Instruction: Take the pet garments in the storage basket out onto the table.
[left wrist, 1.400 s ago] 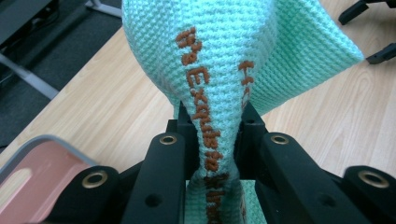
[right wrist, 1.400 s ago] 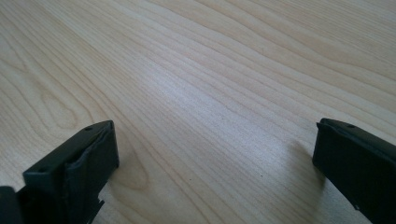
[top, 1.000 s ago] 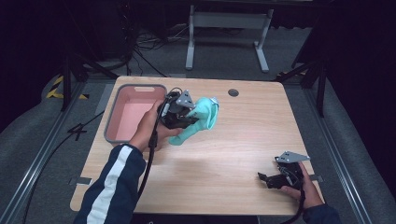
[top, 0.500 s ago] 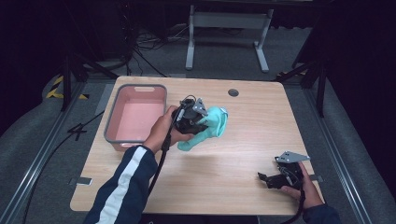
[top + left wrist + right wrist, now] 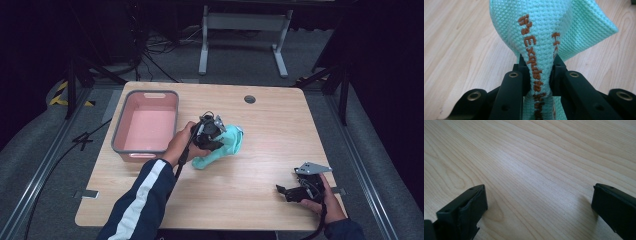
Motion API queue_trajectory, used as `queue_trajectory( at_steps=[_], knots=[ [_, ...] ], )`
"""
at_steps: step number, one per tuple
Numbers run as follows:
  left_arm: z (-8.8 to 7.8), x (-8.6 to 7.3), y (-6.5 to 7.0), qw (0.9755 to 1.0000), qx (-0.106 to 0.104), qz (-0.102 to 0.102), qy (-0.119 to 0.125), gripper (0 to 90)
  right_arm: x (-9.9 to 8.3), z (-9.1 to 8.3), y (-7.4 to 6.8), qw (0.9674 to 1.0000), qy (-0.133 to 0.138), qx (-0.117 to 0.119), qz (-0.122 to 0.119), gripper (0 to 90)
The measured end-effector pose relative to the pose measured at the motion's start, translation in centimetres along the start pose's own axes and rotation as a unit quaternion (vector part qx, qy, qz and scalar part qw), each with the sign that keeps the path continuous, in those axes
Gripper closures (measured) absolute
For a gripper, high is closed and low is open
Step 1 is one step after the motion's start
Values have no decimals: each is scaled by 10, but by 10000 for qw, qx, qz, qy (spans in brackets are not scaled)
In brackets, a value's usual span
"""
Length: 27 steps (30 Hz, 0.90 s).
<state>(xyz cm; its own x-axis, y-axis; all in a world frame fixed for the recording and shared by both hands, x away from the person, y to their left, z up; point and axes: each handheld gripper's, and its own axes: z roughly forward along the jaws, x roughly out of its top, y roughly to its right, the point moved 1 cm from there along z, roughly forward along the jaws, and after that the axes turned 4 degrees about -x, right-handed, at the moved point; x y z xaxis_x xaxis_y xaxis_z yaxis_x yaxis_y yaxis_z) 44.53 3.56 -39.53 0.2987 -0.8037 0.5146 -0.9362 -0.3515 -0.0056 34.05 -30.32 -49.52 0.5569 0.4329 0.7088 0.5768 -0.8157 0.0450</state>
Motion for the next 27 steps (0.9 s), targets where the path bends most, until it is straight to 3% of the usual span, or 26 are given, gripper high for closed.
queue_trajectory(
  at_steps=[15,27],
  knots=[
    [35,-5,9,9992,-97,152,-364,762,0,0,0,10000,0,1,0,5],
    [55,-8,17,9978,-217,156,-612,746,0,0,0,10000,-1,1,3,5]
  ],
)
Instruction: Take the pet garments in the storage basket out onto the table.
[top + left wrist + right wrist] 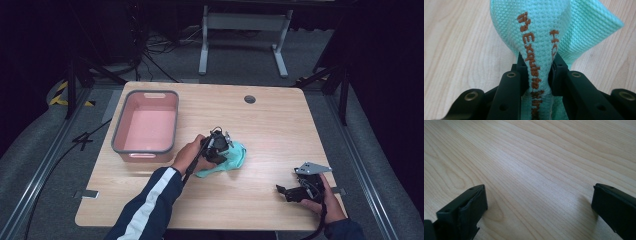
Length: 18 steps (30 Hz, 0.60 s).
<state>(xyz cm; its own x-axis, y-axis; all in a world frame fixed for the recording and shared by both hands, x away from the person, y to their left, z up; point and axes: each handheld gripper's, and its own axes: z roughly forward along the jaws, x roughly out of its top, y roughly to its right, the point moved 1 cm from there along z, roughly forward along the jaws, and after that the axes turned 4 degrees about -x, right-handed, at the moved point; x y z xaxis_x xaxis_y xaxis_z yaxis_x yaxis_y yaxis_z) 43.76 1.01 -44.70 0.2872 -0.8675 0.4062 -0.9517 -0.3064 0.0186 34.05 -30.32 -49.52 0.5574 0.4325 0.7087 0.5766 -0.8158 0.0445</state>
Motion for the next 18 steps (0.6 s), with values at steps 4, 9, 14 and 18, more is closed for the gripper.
queue_trajectory(
  at_steps=[4,9,14,18],
  knots=[
    [4,0,1,10000,3,-35,39,725,0,0,0,10000,-1,0,0,5],
    [0,1,3,9999,-45,16,101,656,0,0,0,10000,-1,0,-1,5],
    [-7,2,5,9997,-61,31,215,572,0,0,0,10000,2,0,-3,5],
    [-12,3,7,9997,-25,-1,254,542,0,0,0,10000,2,0,-4,5]
  ],
)
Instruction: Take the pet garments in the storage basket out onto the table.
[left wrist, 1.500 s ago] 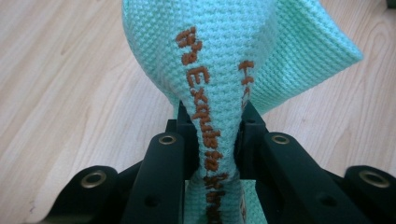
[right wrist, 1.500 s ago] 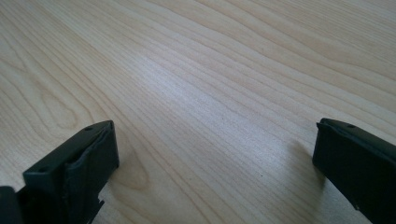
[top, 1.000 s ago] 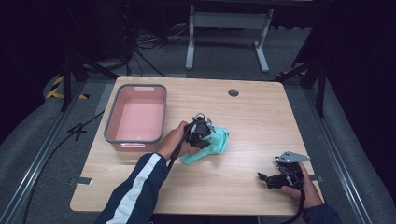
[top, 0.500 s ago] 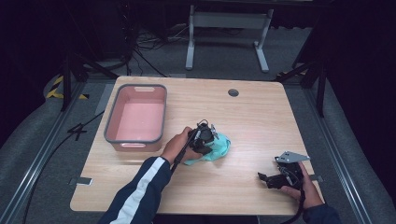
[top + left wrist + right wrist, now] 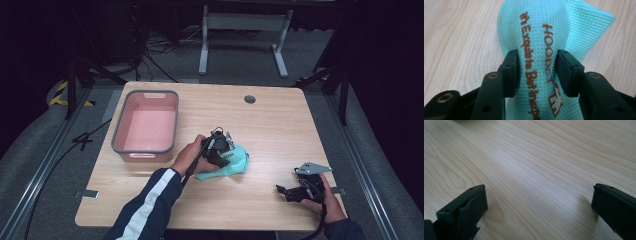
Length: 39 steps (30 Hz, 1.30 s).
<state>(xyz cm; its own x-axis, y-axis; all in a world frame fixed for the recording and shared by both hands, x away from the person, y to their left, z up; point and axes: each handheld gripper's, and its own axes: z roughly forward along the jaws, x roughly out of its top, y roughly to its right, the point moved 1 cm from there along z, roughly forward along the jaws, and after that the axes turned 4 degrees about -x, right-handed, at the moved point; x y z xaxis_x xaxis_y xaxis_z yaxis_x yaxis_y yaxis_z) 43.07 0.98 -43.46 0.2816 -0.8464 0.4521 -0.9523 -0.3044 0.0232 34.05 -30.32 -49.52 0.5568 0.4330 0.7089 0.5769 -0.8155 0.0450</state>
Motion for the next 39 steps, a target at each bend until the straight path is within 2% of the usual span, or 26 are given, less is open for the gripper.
queue_trajectory(
  at_steps=[6,13,19,27,39],
  knots=[
    [-12,3,4,9999,50,77,130,477,0,0,0,10000,0,-1,0,6],
    [-29,5,12,9990,325,146,262,368,0,0,0,10000,-4,0,4,5],
    [-41,2,19,9981,496,263,260,276,0,0,0,10000,-3,1,4,5],
    [-53,-12,24,9975,431,471,287,247,0,0,0,10000,-1,0,1,5],
    [-71,-41,38,9959,592,606,332,255,0,0,0,10000,-1,-1,-1,5]
  ],
)
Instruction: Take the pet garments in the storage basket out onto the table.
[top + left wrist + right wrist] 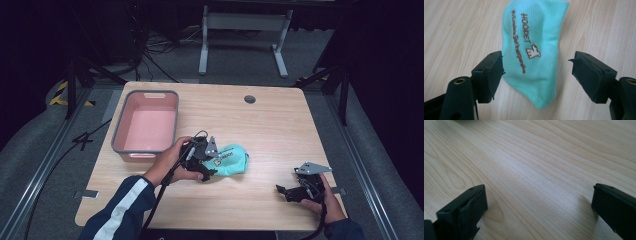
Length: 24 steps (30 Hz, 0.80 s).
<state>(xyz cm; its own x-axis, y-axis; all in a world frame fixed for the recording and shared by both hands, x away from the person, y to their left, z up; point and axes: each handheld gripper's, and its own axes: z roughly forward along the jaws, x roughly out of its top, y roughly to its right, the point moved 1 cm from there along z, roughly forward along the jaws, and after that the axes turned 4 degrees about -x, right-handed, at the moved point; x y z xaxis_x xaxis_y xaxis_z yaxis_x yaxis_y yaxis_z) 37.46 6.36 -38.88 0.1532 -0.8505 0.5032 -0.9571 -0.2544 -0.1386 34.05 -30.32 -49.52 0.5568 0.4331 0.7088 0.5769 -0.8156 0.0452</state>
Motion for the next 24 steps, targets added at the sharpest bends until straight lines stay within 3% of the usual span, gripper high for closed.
queue_trajectory(
  at_steps=[12,24],
  knots=[
    [-17,-31,13,10000,36,54,65,256,0,0,0,10000,0,1,1,5],
    [-25,-73,20,9998,145,-41,-137,254,0,0,0,10000,-2,1,3,5]
  ],
)
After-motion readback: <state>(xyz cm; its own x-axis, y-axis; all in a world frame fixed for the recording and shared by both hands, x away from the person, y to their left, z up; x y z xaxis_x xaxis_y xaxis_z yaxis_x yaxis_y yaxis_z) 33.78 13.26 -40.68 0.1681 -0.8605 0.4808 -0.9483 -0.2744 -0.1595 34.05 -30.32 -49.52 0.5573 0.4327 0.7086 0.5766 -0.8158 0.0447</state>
